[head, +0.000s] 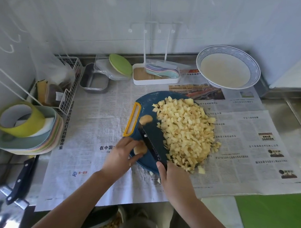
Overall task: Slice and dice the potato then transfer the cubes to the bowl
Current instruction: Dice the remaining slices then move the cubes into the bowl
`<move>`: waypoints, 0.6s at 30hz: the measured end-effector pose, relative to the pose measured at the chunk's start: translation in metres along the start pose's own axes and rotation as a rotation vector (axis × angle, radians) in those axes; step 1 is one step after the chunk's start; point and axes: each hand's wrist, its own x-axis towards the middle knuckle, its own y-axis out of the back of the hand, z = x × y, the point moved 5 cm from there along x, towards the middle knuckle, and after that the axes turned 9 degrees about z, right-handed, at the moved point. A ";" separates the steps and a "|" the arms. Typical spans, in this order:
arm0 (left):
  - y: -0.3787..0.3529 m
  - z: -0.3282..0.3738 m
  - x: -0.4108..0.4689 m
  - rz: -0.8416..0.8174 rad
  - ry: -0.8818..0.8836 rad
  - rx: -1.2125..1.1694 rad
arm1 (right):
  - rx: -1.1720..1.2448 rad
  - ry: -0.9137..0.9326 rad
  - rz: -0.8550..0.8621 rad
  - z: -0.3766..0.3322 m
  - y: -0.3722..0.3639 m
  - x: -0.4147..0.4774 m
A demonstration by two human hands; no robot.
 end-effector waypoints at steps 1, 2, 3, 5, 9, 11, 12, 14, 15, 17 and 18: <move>-0.001 0.001 -0.001 0.013 -0.025 -0.004 | -0.015 0.000 -0.005 0.000 0.001 -0.001; -0.002 0.001 -0.002 0.020 -0.037 -0.011 | -0.024 -0.002 -0.012 -0.001 0.000 -0.002; -0.002 0.003 -0.003 0.028 -0.043 -0.018 | -0.030 -0.002 -0.018 -0.002 0.000 -0.003; -0.004 0.002 -0.004 0.040 -0.047 -0.032 | -0.040 0.007 -0.029 -0.005 0.000 -0.006; -0.004 0.001 -0.005 0.041 -0.029 -0.041 | -0.094 0.028 -0.054 -0.010 -0.003 -0.010; -0.005 0.002 -0.005 0.034 -0.035 -0.033 | -0.068 0.005 -0.098 -0.012 -0.007 -0.010; -0.006 0.001 -0.005 0.034 -0.036 -0.026 | -0.059 -0.007 -0.121 -0.012 -0.008 -0.010; -0.007 -0.001 -0.004 0.031 -0.028 -0.024 | -0.057 -0.016 -0.145 -0.015 -0.009 -0.010; -0.007 -0.002 -0.004 0.026 -0.023 -0.031 | -0.057 -0.021 -0.153 -0.017 -0.009 -0.009; -0.008 -0.004 -0.004 0.024 -0.025 -0.037 | -0.048 -0.038 -0.161 -0.021 -0.012 -0.006; -0.008 -0.004 -0.004 0.026 -0.029 -0.037 | -0.043 -0.046 -0.164 -0.023 -0.014 -0.005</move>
